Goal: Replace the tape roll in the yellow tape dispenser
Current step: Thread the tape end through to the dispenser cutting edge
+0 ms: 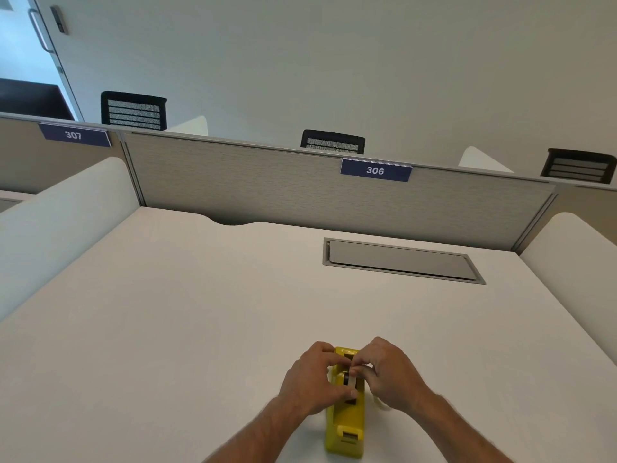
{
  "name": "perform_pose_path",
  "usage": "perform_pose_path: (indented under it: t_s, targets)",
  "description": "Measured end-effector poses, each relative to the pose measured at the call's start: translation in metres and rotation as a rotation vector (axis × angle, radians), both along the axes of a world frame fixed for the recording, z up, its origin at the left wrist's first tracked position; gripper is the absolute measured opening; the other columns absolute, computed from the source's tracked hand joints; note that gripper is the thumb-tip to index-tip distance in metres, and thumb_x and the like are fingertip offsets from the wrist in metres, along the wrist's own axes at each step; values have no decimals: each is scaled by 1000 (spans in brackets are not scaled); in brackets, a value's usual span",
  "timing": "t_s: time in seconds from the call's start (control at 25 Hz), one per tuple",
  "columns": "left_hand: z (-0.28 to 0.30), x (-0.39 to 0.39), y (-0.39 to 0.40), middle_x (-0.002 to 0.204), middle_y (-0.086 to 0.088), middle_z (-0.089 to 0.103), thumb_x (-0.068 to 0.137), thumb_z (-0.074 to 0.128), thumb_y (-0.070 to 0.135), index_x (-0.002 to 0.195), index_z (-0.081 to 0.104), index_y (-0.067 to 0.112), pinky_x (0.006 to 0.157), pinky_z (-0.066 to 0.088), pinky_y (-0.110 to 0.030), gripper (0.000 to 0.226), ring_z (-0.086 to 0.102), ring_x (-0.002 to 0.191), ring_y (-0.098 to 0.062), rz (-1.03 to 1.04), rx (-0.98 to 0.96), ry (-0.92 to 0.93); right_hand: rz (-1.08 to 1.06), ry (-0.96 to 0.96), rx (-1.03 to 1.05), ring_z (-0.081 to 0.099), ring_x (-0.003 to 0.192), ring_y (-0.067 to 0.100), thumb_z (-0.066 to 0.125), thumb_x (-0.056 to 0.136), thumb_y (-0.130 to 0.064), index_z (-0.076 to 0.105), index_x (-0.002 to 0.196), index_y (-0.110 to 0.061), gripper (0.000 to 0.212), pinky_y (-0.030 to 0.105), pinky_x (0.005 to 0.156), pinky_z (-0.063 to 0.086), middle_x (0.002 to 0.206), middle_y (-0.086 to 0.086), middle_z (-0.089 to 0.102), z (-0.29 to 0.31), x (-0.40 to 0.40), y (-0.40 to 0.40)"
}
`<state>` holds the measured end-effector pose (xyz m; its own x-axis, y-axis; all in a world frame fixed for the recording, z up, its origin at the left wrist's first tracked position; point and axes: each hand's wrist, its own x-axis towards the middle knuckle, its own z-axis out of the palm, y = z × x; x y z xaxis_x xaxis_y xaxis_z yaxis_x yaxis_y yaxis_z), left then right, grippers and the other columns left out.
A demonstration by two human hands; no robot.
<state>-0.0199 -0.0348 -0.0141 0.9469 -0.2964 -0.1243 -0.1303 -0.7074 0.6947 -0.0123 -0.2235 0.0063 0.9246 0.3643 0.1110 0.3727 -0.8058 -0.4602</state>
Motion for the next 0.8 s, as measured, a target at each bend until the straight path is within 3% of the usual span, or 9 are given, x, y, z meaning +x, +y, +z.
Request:
perform_pose_path:
  t_s: [0.16, 0.56, 0.8]
  targets:
    - [2, 0, -1, 132, 22, 45, 59, 78, 66, 120, 64, 48, 91, 53, -33, 65, 55, 107, -6, 1, 29, -4, 15, -24, -5, 47, 81, 2, 66, 91, -28, 72, 89, -24, 8, 18, 69, 42, 83, -9, 68, -3, -1, 0]
    - [2, 0, 0, 134, 21, 45, 60, 78, 66, 121, 63, 49, 91, 52, -33, 65, 55, 111, -5, -10, 64, -25, 33, -29, -7, 52, 85, 9, 60, 95, -24, 68, 92, -22, 9, 26, 72, 49, 86, -5, 66, -8, 1, -2]
    - [0, 0, -2, 134, 22, 45, 57, 76, 69, 121, 61, 52, 88, 51, -31, 68, 55, 109, -4, 1, 72, -35, 12, 68, 94, 55, 78, 7, 68, 91, -27, 71, 89, -25, 4, 22, 69, 47, 82, -8, 67, -7, 1, -6]
